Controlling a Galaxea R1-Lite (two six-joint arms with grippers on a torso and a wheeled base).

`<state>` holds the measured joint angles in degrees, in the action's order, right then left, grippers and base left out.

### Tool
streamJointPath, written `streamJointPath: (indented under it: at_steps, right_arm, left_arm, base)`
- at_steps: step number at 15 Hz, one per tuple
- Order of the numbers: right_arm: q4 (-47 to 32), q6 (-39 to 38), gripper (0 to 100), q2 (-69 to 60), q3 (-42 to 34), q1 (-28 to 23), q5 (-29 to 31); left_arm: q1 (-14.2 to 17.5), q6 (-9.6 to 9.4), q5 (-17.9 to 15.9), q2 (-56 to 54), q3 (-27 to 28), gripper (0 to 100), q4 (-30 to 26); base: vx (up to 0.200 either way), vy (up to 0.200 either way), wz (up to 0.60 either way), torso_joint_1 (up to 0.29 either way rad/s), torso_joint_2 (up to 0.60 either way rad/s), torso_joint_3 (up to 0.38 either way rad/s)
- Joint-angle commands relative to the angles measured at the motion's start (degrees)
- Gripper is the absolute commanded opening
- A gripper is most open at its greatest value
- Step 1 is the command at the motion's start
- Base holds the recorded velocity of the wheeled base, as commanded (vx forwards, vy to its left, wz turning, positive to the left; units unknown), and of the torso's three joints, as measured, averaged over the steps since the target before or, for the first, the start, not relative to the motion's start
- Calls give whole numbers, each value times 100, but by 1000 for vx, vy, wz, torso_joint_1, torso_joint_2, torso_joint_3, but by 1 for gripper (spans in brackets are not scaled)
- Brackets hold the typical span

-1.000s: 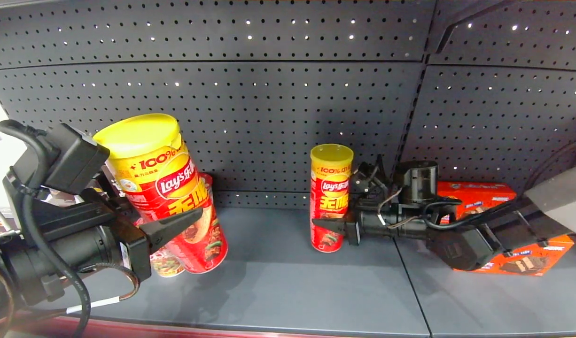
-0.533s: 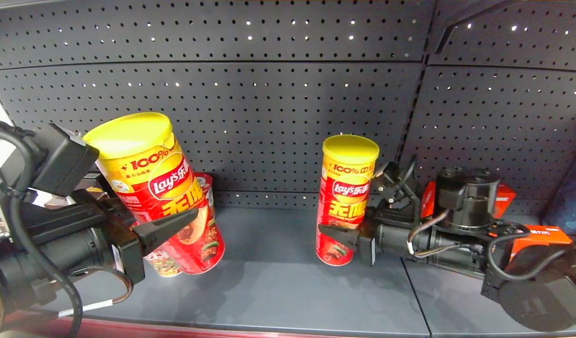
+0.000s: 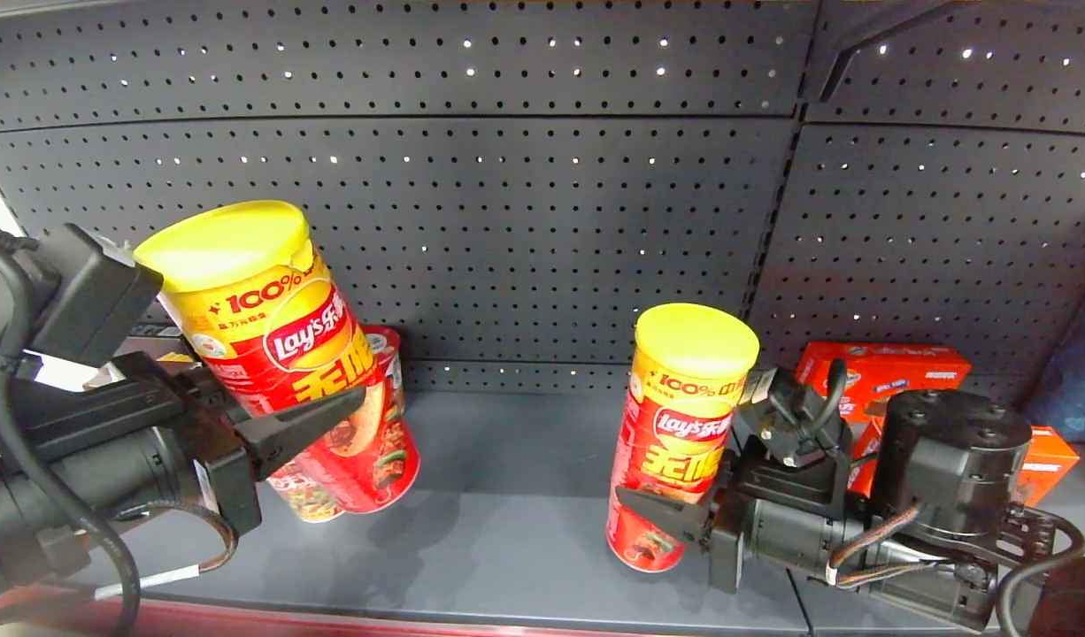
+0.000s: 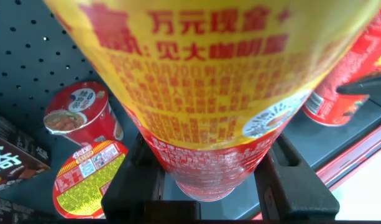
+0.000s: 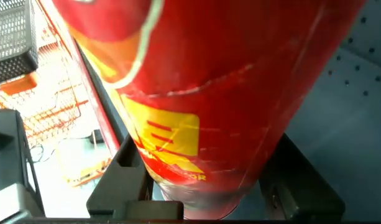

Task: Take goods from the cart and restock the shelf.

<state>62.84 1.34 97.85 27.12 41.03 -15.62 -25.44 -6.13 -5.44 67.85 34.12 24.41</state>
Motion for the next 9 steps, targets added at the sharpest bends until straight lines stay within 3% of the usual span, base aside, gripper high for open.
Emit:
streamJointPath:
  at_steps: [1, 9]
  right_arm:
    - [149, -2, 0, 120, -146, -8, -3]
    - [844, 7, 0, 920, -243, -148, -3]
  left_arm:
    - [-5, -2, -1, -9, 16, 0, 3]
    - [4, -2, 8, 44, 60, 0, 12]
  base:
    - [0, 0, 0, 0, 0, 0]
    - [0, 0, 0, 0, 0, 0]
